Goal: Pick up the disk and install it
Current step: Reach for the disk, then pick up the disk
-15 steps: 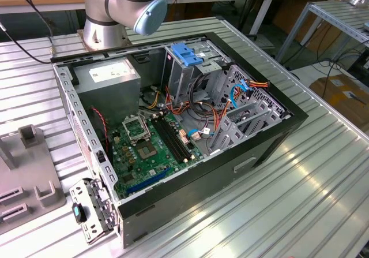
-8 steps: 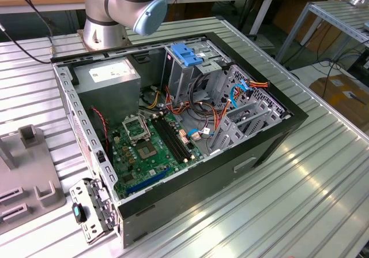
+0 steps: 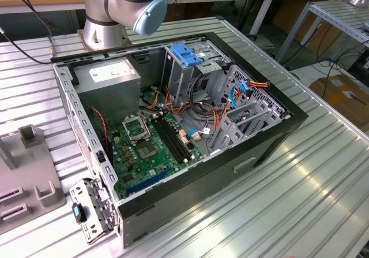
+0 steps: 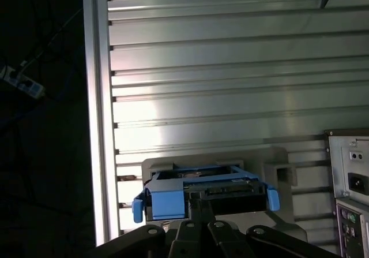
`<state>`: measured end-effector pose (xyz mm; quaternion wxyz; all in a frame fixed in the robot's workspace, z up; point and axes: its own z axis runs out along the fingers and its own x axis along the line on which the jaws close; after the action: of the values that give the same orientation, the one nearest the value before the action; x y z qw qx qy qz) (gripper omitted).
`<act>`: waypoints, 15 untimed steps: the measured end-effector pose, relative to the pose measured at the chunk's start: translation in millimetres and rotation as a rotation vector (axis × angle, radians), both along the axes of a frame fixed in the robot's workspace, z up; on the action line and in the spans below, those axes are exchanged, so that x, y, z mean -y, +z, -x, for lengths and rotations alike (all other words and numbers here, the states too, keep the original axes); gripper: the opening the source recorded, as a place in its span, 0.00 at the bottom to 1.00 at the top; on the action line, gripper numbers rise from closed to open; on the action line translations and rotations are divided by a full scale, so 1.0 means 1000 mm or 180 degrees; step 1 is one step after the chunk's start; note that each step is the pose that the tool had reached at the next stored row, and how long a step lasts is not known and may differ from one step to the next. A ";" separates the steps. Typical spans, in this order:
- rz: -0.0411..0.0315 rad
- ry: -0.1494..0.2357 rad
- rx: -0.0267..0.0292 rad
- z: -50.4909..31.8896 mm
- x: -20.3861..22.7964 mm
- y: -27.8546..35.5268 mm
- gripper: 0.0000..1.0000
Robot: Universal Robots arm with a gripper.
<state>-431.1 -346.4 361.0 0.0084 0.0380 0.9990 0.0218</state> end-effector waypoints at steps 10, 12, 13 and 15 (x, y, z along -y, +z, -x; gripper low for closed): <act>0.0000 0.0000 0.0000 0.0000 0.0000 -0.0027 0.11; 0.0000 0.0000 0.0000 0.0000 0.0000 -0.0028 0.11; 0.0000 0.0000 0.0000 0.0000 0.0000 -0.0028 0.11; 0.0000 0.0000 0.0000 0.0000 0.0001 -0.0028 0.11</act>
<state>-431.1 -346.4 358.1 0.0084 0.0380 0.9990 0.0218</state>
